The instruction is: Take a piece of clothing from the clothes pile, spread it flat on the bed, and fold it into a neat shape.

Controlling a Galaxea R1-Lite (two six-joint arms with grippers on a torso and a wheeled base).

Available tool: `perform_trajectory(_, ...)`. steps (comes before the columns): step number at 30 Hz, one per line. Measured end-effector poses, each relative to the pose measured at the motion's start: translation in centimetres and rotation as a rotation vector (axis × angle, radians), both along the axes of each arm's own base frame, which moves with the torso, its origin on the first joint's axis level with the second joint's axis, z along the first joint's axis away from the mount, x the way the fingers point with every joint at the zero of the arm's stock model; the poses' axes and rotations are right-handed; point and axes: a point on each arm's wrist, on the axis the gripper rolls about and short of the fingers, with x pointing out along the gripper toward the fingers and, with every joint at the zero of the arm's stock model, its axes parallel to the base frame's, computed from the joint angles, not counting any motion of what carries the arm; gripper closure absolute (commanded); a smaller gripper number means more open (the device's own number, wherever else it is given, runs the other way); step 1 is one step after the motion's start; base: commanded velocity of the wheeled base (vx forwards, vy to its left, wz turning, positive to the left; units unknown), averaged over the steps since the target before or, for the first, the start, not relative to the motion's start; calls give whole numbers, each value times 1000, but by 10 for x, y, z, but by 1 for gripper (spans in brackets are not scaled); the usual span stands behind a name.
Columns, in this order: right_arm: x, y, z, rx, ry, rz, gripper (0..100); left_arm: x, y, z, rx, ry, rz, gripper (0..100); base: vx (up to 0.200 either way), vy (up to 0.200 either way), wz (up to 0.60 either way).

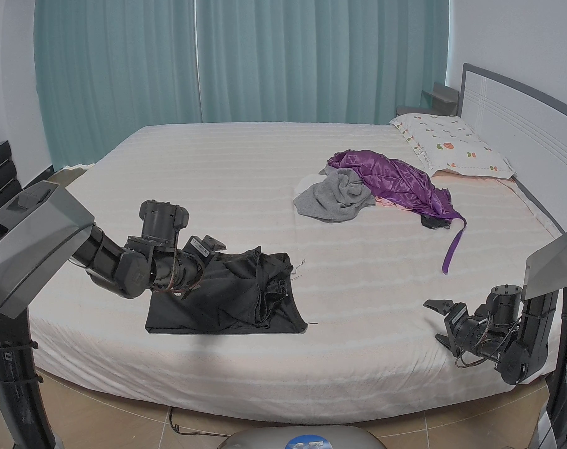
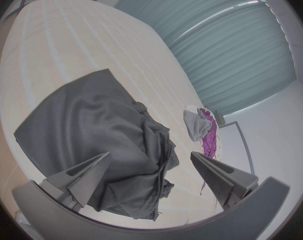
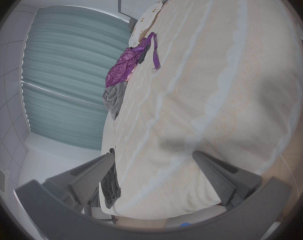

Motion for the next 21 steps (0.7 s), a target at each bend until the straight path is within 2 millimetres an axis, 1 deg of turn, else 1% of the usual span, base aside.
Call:
perform_trajectory(6,0,0,0,0,0,1,0,-11,16,-13,-89,-5,10,0,0,200,0)
perform_trajectory(11,0,0,0,0,-2,1,0,-17,34,-22,-117,20,28,0,0,200,0)
perform_trajectory(15,0,0,0,1,0,2,0,-18,40,-26,-119,36,44,0,0,0,0)
perform_trajectory(21,0,0,0,1,1,0,0,-20,43,-28,-144,51,72,0,0,0,0)
